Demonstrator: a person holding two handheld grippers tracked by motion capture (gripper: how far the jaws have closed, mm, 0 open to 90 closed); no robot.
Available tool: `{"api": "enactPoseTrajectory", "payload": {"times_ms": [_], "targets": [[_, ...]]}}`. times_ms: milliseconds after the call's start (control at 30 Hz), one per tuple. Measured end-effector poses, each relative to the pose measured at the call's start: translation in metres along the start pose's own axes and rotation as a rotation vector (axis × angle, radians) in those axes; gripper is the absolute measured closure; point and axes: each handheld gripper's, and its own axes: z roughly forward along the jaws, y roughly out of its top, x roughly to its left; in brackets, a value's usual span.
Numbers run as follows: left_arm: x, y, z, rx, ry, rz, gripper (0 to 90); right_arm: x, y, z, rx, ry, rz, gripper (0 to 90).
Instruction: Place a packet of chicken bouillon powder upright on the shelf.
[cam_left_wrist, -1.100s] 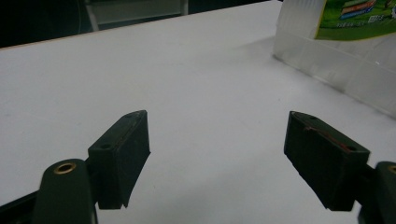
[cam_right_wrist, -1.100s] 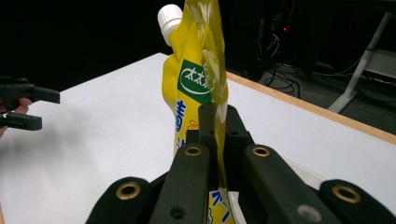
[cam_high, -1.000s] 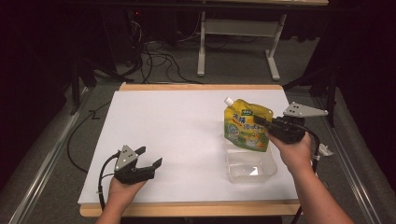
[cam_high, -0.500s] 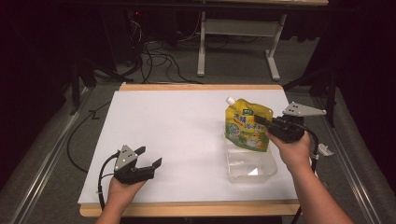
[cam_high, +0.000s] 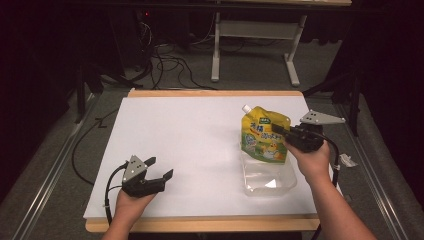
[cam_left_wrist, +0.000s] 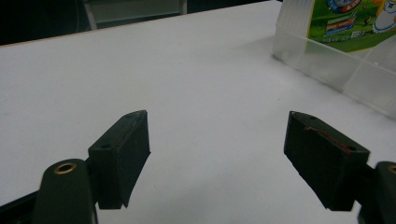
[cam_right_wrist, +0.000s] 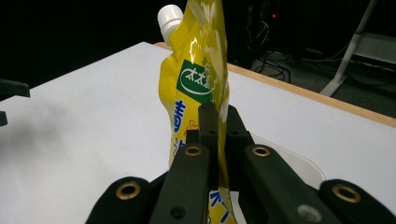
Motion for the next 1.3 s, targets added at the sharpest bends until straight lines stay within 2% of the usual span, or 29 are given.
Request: {"api": "enactPoseTrajectory", "payload": {"times_ms": [467,633,1000,1100,1300], "targets": [[-0.001,0.0,0.001,0.0,-0.007,-0.001,22.8,-0.001,-0.011,0.002,0.007,-0.01,0.015,90.0],[-0.001,0.0,0.001,0.002,-0.011,-0.001,22.8,-0.001,-0.014,0.002,0.012,-0.018,0.004,90.0],[-0.003,0.0,0.002,0.009,-0.021,-0.001,22.7,-0.007,-0.031,-0.004,-0.009,-0.03,0.038,90.0],[-0.003,-0.001,0.003,0.006,-0.031,-0.01,22.6,-0.006,-0.032,-0.004,-0.009,-0.033,0.035,90.0],[-0.004,-0.001,0.005,0.014,-0.04,0.0,22.5,-0.006,-0.031,-0.003,0.005,-0.037,0.042,87.8]]}}
